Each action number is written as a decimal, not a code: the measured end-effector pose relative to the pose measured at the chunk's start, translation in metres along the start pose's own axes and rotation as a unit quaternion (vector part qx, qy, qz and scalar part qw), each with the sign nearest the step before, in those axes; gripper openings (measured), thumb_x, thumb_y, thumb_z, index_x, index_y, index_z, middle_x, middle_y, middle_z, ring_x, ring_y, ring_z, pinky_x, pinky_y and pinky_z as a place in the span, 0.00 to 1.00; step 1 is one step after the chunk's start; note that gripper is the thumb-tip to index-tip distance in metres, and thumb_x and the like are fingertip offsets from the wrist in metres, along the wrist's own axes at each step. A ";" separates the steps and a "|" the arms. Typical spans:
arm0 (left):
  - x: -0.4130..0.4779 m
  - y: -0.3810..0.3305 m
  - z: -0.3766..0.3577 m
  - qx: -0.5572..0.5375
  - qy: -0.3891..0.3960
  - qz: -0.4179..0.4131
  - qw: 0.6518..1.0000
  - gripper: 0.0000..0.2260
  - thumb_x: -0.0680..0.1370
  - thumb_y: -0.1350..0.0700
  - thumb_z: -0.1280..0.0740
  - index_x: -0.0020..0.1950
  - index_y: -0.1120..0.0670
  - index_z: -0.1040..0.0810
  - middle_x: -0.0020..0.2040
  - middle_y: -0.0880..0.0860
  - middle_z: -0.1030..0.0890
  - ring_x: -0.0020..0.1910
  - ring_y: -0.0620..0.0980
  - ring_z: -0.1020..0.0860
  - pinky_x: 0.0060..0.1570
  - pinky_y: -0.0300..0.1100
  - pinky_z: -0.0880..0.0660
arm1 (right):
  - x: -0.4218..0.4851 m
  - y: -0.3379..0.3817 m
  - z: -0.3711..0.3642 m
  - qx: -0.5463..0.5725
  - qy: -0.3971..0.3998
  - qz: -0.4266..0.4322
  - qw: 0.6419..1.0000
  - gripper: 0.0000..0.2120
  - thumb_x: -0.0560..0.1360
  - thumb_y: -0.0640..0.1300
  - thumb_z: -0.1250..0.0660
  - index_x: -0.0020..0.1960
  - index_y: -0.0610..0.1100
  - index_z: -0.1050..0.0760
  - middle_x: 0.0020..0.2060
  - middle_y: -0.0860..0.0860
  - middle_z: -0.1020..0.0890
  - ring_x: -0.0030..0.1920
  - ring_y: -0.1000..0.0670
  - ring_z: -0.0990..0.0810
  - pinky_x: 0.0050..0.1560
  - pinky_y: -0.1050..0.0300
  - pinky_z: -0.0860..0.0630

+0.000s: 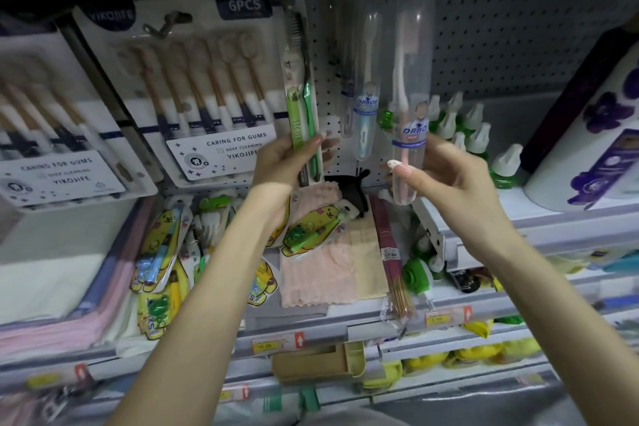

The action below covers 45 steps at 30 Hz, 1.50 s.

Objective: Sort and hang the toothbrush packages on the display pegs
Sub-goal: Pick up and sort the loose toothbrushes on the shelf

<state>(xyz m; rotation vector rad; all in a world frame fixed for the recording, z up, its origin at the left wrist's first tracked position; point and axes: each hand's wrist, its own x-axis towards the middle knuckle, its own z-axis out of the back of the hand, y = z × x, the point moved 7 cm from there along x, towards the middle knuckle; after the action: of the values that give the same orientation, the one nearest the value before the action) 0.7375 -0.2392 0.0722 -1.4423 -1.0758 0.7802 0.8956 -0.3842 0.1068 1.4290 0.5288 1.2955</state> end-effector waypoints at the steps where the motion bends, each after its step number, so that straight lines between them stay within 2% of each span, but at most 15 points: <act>1: -0.004 0.006 0.002 -0.013 -0.010 0.011 1.000 0.08 0.78 0.59 0.34 0.54 0.60 0.20 0.46 0.54 0.15 0.45 0.50 0.15 0.46 0.44 0.18 | 0.000 0.001 -0.001 -0.001 -0.001 0.000 1.000 0.13 0.74 0.38 0.31 0.58 0.46 0.23 0.48 0.61 0.16 0.49 0.62 0.18 0.47 0.70 0.25; 4: -0.016 0.019 0.006 -0.059 -0.030 0.053 0.996 0.11 0.79 0.57 0.36 0.53 0.63 0.20 0.42 0.56 0.15 0.37 0.49 0.16 0.33 0.40 0.20 | -0.001 0.003 -0.005 -0.011 -0.006 0.000 1.000 0.14 0.75 0.38 0.31 0.60 0.43 0.23 0.50 0.59 0.17 0.48 0.64 0.18 0.46 0.72 0.26; 8: -0.018 0.023 0.006 -0.072 -0.042 0.064 0.994 0.09 0.80 0.56 0.36 0.49 0.61 0.20 0.36 0.53 0.15 0.32 0.48 0.17 0.29 0.37 0.22 | -0.002 0.007 -0.009 -0.011 -0.009 -0.005 1.000 0.14 0.75 0.37 0.31 0.61 0.43 0.24 0.51 0.59 0.18 0.49 0.64 0.18 0.47 0.72 0.26; 15: -0.002 0.031 -0.004 -0.073 -0.075 0.065 0.992 0.14 0.79 0.55 0.34 0.56 0.65 0.21 0.46 0.59 0.17 0.41 0.53 0.18 0.35 0.40 0.20 | -0.009 0.008 -0.012 -0.031 -0.006 -0.015 0.999 0.07 0.75 0.40 0.31 0.53 0.42 0.22 0.44 0.56 0.16 0.44 0.62 0.19 0.44 0.69 0.25; 21: 0.006 0.035 -0.007 -0.095 -0.074 0.064 0.991 0.10 0.78 0.53 0.33 0.48 0.61 0.19 0.43 0.58 0.16 0.39 0.52 0.17 0.38 0.43 0.19 | -0.013 0.007 -0.008 -0.040 -0.009 -0.035 0.999 0.11 0.73 0.48 0.32 0.51 0.41 0.22 0.39 0.50 0.17 0.40 0.56 0.19 0.42 0.58 0.22; 24: 0.008 0.035 -0.009 -0.100 -0.072 0.071 0.990 0.11 0.78 0.53 0.33 0.49 0.61 0.20 0.43 0.58 0.16 0.38 0.51 0.16 0.37 0.42 0.19 | -0.011 0.004 -0.009 -0.051 -0.006 -0.046 0.998 0.23 0.73 0.54 0.32 0.50 0.32 0.26 0.38 0.35 0.19 0.37 0.39 0.21 0.44 0.42 0.23; 26: 0.009 0.034 -0.010 -0.099 -0.070 0.070 0.990 0.12 0.78 0.52 0.33 0.50 0.62 0.20 0.44 0.57 0.16 0.40 0.51 0.16 0.38 0.42 0.19 | -0.007 -0.001 -0.007 -0.047 -0.009 -0.049 0.998 0.13 0.75 0.50 0.32 0.49 0.40 0.23 0.36 0.44 0.17 0.37 0.46 0.18 0.46 0.47 0.21; 27: 0.009 0.034 -0.010 -0.096 -0.069 0.068 0.991 0.12 0.78 0.52 0.33 0.50 0.61 0.20 0.44 0.57 0.16 0.41 0.51 0.17 0.38 0.42 0.19 | -0.005 -0.003 -0.008 -0.038 -0.009 -0.054 0.998 0.05 0.76 0.47 0.32 0.50 0.47 0.23 0.37 0.51 0.15 0.40 0.53 0.17 0.45 0.56 0.21; 28: 0.007 0.034 -0.009 -0.094 -0.067 0.067 0.991 0.11 0.78 0.52 0.34 0.49 0.59 0.20 0.44 0.56 0.15 0.41 0.51 0.17 0.38 0.42 0.19 | -0.003 -0.006 -0.007 -0.032 -0.013 -0.059 0.998 0.06 0.76 0.44 0.33 0.52 0.52 0.24 0.39 0.55 0.15 0.42 0.58 0.17 0.46 0.63 0.22; 30: 0.004 0.035 -0.007 -0.100 -0.059 0.067 0.991 0.10 0.78 0.52 0.34 0.49 0.58 0.20 0.44 0.56 0.15 0.40 0.50 0.17 0.37 0.41 0.19 | 0.000 -0.009 -0.008 -0.033 -0.018 -0.066 0.997 0.11 0.77 0.42 0.33 0.54 0.57 0.26 0.43 0.57 0.15 0.45 0.60 0.17 0.46 0.66 0.23; 36: -0.006 0.051 0.006 -0.126 -0.055 0.099 0.985 0.10 0.78 0.50 0.34 0.50 0.56 0.24 0.49 0.61 0.16 0.45 0.55 0.15 0.38 0.42 0.20 | 0.013 -0.018 -0.012 -0.030 -0.026 -0.094 0.995 0.13 0.78 0.44 0.33 0.61 0.45 0.24 0.45 0.53 0.16 0.44 0.60 0.18 0.51 0.60 0.22; 40: -0.016 0.053 0.011 -0.101 -0.050 0.109 0.988 0.13 0.78 0.48 0.36 0.52 0.57 0.22 0.45 0.57 0.14 0.43 0.53 0.15 0.37 0.39 0.20 | 0.025 -0.033 -0.016 0.007 -0.045 -0.130 0.990 0.13 0.78 0.45 0.34 0.55 0.35 0.22 0.42 0.32 0.20 0.39 0.47 0.22 0.46 0.53 0.25; 41: -0.019 0.053 0.013 -0.096 -0.046 0.112 0.988 0.15 0.78 0.47 0.36 0.53 0.58 0.22 0.44 0.56 0.14 0.42 0.52 0.15 0.37 0.38 0.20 | 0.028 -0.038 -0.018 0.020 -0.048 -0.142 0.989 0.12 0.78 0.44 0.34 0.54 0.35 0.22 0.43 0.30 0.20 0.40 0.46 0.22 0.47 0.51 0.25; 43: -0.025 0.055 0.021 -0.082 -0.046 0.118 0.989 0.20 0.78 0.45 0.37 0.58 0.60 0.22 0.46 0.56 0.14 0.44 0.51 0.15 0.39 0.38 0.20 | 0.035 -0.045 -0.023 0.029 -0.039 -0.152 0.987 0.11 0.79 0.44 0.35 0.54 0.37 0.21 0.41 0.39 0.18 0.44 0.46 0.19 0.51 0.51 0.23; 45: -0.031 0.056 0.031 -0.080 -0.060 0.126 0.987 0.23 0.76 0.43 0.37 0.60 0.61 0.23 0.48 0.56 0.15 0.46 0.51 0.15 0.41 0.39 0.19 | 0.043 -0.047 -0.030 0.013 -0.024 -0.146 0.989 0.08 0.79 0.43 0.36 0.53 0.41 0.22 0.43 0.48 0.17 0.43 0.53 0.17 0.54 0.56 0.21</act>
<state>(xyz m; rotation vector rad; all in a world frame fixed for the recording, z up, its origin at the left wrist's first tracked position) 0.7089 -0.2542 0.0089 -1.7097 -1.0781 0.9886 0.8974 -0.3207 0.0772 1.3434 0.6960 1.0207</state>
